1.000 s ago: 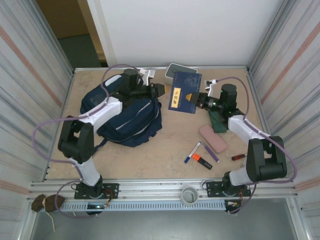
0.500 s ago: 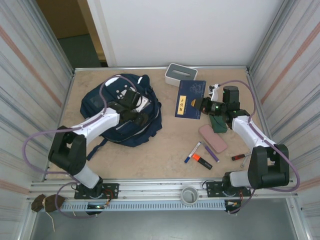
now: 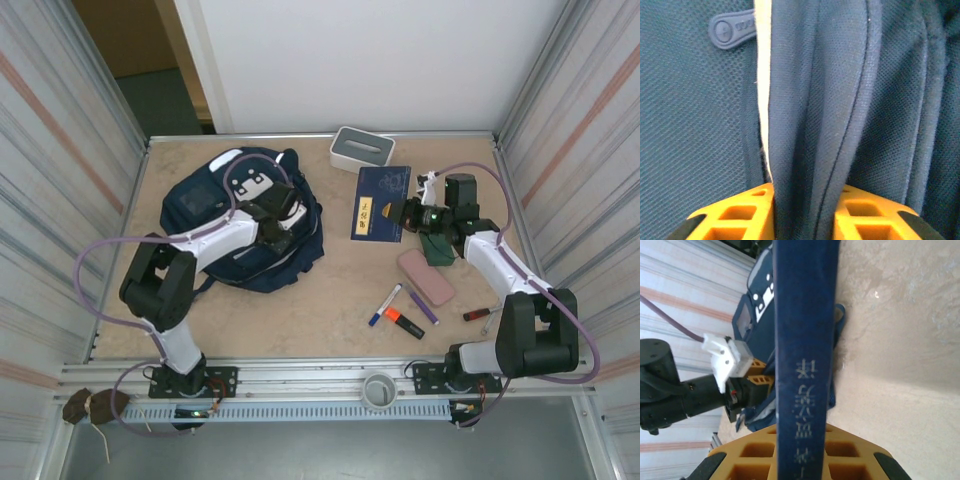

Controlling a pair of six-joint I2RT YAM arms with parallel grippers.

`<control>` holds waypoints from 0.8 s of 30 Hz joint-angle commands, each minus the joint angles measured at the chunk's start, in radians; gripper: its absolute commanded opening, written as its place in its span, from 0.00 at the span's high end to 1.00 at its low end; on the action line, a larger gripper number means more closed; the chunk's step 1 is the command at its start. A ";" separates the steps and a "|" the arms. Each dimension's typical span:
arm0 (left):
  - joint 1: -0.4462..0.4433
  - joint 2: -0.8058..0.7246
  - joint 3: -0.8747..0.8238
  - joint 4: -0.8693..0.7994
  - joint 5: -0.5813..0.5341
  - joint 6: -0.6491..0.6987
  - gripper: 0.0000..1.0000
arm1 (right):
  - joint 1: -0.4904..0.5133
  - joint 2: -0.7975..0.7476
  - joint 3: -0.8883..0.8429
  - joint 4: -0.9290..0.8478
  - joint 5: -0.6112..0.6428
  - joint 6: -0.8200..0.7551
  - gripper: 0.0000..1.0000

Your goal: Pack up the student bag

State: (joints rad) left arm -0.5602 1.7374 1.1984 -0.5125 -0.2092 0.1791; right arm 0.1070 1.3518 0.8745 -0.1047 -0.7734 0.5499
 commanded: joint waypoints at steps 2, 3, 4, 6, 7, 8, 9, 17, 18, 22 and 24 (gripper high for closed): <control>0.019 -0.184 -0.012 0.111 0.089 -0.012 0.93 | 0.022 -0.011 0.076 -0.127 -0.025 -0.083 1.00; 0.029 -0.237 -0.036 0.150 0.148 -0.018 0.96 | 0.035 -0.010 0.079 -0.134 -0.046 -0.079 1.00; 0.044 -0.285 -0.059 0.191 0.207 -0.031 0.98 | 0.052 -0.006 0.082 -0.134 -0.065 -0.070 1.00; 0.098 -0.376 -0.108 0.279 0.358 -0.082 1.00 | 0.098 0.006 0.095 -0.137 -0.109 -0.057 1.00; 0.135 -0.412 -0.126 0.320 0.443 -0.118 1.00 | 0.126 0.013 0.103 -0.138 -0.124 -0.049 1.00; 0.172 -0.439 -0.136 0.350 0.521 -0.156 1.00 | 0.152 0.020 0.109 -0.132 -0.131 -0.038 1.00; 0.205 -0.453 -0.137 0.363 0.578 -0.182 1.00 | 0.173 0.026 0.114 -0.123 -0.132 -0.025 1.00; 0.340 -0.469 -0.092 0.403 0.807 -0.291 1.00 | 0.363 0.219 0.204 0.038 -0.094 0.141 1.00; 0.341 -0.463 -0.088 0.400 0.814 -0.292 1.00 | 0.379 0.252 0.224 0.056 -0.087 0.160 1.00; 0.342 -0.438 -0.068 0.390 0.840 -0.296 1.00 | 0.446 0.399 0.342 0.073 -0.026 0.195 1.00; 0.345 -0.431 -0.064 0.390 0.842 -0.304 1.00 | 0.467 0.471 0.400 0.089 -0.009 0.214 1.00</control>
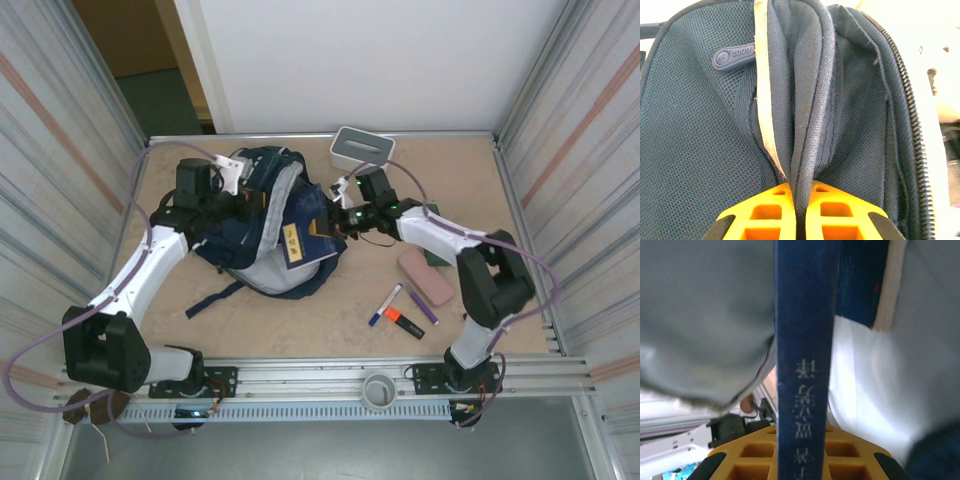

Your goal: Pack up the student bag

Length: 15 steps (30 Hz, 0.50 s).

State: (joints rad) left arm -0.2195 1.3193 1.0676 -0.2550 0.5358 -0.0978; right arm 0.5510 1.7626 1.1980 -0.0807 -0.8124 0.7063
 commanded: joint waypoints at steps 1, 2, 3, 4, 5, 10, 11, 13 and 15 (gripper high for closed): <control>0.006 -0.010 0.068 0.131 0.100 -0.029 1.00 | 0.035 0.099 0.108 0.081 0.042 0.079 1.00; 0.008 -0.007 0.069 0.131 0.106 -0.033 1.00 | 0.044 0.136 0.137 0.106 0.054 0.096 1.00; 0.008 -0.005 0.071 0.131 0.110 -0.037 1.00 | 0.053 0.168 0.167 0.116 0.075 0.105 1.00; 0.009 -0.003 0.071 0.133 0.113 -0.045 1.00 | 0.060 0.207 0.202 0.120 0.106 0.126 0.99; 0.011 -0.002 0.071 0.138 0.114 -0.052 1.00 | 0.067 0.245 0.229 0.156 0.123 0.151 0.98; 0.033 0.009 0.065 0.159 0.115 -0.109 1.00 | 0.097 0.430 0.369 0.267 0.220 0.248 0.79; 0.042 0.014 0.064 0.166 0.122 -0.126 1.00 | 0.100 0.447 0.392 0.252 0.228 0.238 0.71; 0.052 0.021 0.064 0.178 0.145 -0.145 1.00 | 0.101 0.443 0.387 0.210 0.255 0.197 0.59; 0.054 0.023 0.061 0.177 0.148 -0.146 1.00 | 0.098 0.409 0.338 0.197 0.288 0.159 0.53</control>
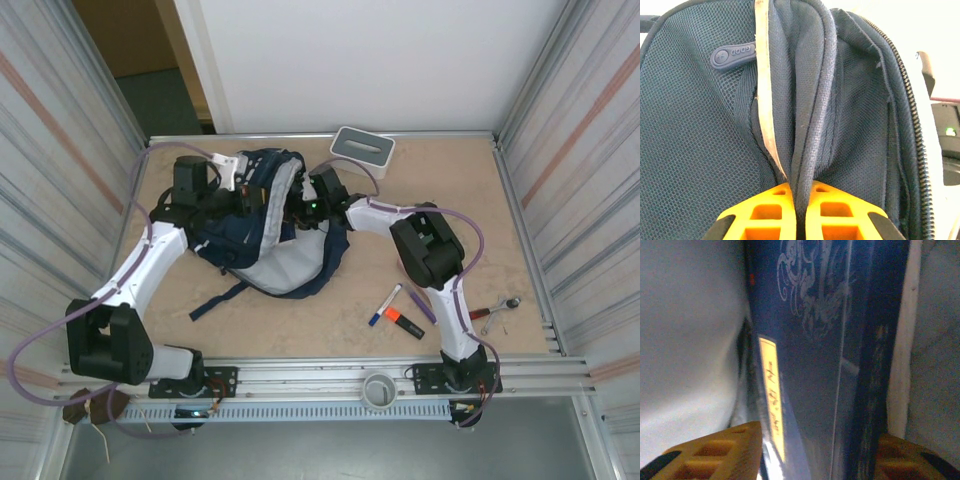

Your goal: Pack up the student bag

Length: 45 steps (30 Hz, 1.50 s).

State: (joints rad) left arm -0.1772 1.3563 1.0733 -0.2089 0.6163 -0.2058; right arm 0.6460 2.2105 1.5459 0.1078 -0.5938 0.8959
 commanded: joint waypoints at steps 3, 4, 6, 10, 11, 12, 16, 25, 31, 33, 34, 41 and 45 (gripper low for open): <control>0.012 -0.016 0.039 0.152 0.067 -0.047 1.00 | 0.003 -0.066 -0.056 -0.005 0.110 -0.064 0.55; 0.012 -0.012 0.036 0.156 0.070 -0.049 1.00 | 0.006 -0.059 -0.050 -0.004 0.120 -0.066 0.59; 0.012 -0.004 0.034 0.158 0.077 -0.055 1.00 | 0.011 -0.023 -0.012 0.002 0.122 -0.052 0.69; 0.012 0.009 0.020 0.176 0.066 -0.094 1.00 | 0.018 0.074 0.142 -0.039 0.116 -0.044 0.76; 0.012 0.011 0.014 0.181 0.060 -0.109 1.00 | 0.017 0.080 0.157 -0.045 0.107 -0.046 0.76; 0.012 0.014 0.012 0.183 0.049 -0.122 1.00 | 0.013 0.070 0.155 -0.043 0.101 -0.051 0.74; 0.012 0.018 -0.013 0.177 -0.035 -0.179 1.00 | -0.006 -0.055 0.046 -0.046 0.096 -0.102 0.63; 0.001 0.032 -0.042 0.192 -0.153 -0.255 1.00 | -0.025 -0.490 -0.340 -0.144 0.081 -0.254 0.52; -0.049 0.037 -0.049 0.188 -0.179 -0.251 1.00 | -0.032 -0.612 -0.540 -0.232 0.371 -0.308 0.41; -0.071 0.042 -0.049 0.186 -0.190 -0.254 1.00 | -0.019 -0.561 -0.531 -0.225 0.426 -0.306 0.35; -0.081 0.044 -0.049 0.183 -0.199 -0.257 1.00 | -0.015 -0.538 -0.528 -0.207 0.446 -0.300 0.35; -0.166 0.048 -0.084 0.205 -0.262 -0.310 1.00 | -0.025 -0.388 -0.449 -0.188 0.504 -0.327 0.55; -0.235 0.081 -0.080 0.210 -0.294 -0.326 0.98 | -0.097 -0.365 -0.424 -0.228 0.494 -0.377 0.78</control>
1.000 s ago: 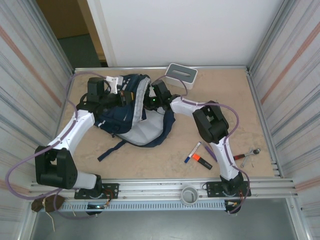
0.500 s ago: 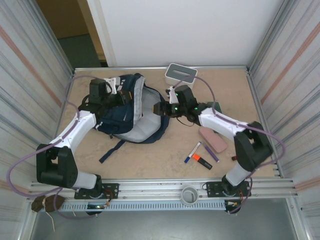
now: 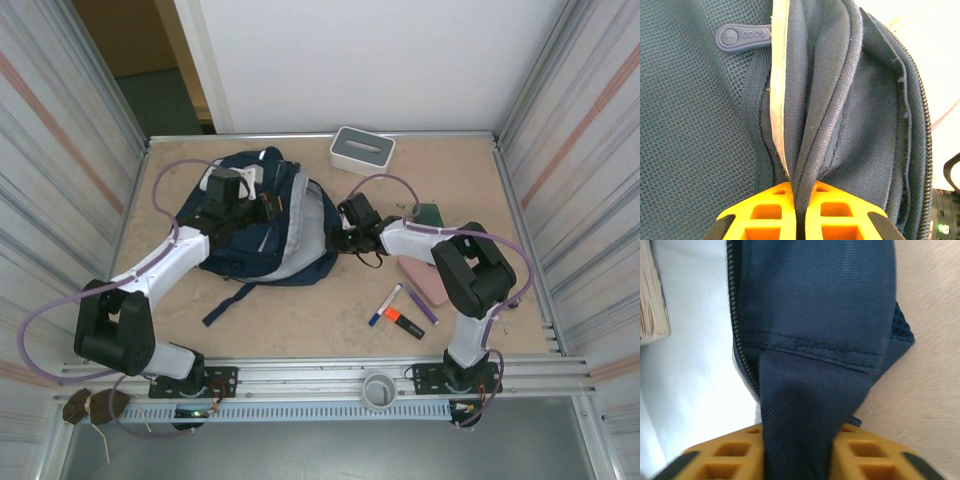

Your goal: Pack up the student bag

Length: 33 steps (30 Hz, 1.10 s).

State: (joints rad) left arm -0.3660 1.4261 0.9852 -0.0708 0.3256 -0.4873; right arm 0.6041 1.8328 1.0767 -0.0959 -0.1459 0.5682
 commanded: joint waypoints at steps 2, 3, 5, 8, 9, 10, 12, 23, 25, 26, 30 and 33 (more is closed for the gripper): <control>-0.073 0.038 0.024 0.075 -0.009 -0.045 0.96 | -0.105 0.033 0.071 -0.040 -0.007 -0.068 0.85; -0.085 0.057 0.039 0.072 -0.002 -0.040 0.94 | -0.129 0.054 0.096 -0.048 -0.043 -0.081 0.87; -0.102 0.089 0.073 0.053 0.021 -0.009 0.88 | -0.169 0.099 0.161 -0.080 -0.110 -0.107 0.88; -0.114 0.098 0.124 -0.030 0.047 0.106 0.74 | -0.220 0.144 0.258 -0.161 -0.158 -0.163 0.87; -0.115 0.087 0.124 -0.055 0.035 0.144 0.71 | -0.234 0.143 0.273 -0.183 -0.162 -0.177 0.86; -0.114 0.063 0.116 -0.082 0.002 0.187 0.66 | -0.247 0.129 0.277 -0.199 -0.159 -0.190 0.84; -0.114 0.003 0.078 -0.104 -0.078 0.268 0.58 | -0.270 0.080 0.257 -0.204 -0.149 -0.202 0.78; -0.111 -0.354 -0.247 -0.083 -0.414 0.371 0.35 | -0.115 -0.283 -0.078 -0.112 -0.057 -0.112 0.35; -0.110 -0.388 -0.279 -0.086 -0.436 0.361 0.34 | -0.066 -0.275 -0.114 -0.066 -0.038 -0.076 0.32; -0.110 -0.402 -0.290 -0.084 -0.439 0.360 0.33 | -0.043 -0.258 -0.118 -0.049 -0.017 -0.067 0.32; -0.112 -0.430 -0.304 -0.104 -0.418 0.369 0.31 | -0.015 -0.164 -0.078 -0.039 0.029 -0.062 0.40; -0.112 -0.435 -0.307 -0.116 -0.373 0.387 0.31 | -0.035 -0.116 -0.041 -0.056 0.051 -0.073 0.65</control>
State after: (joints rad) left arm -0.4789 1.0161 0.6842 -0.1715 -0.0612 -0.1307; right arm 0.5903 1.6867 0.9901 -0.1574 -0.1547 0.4812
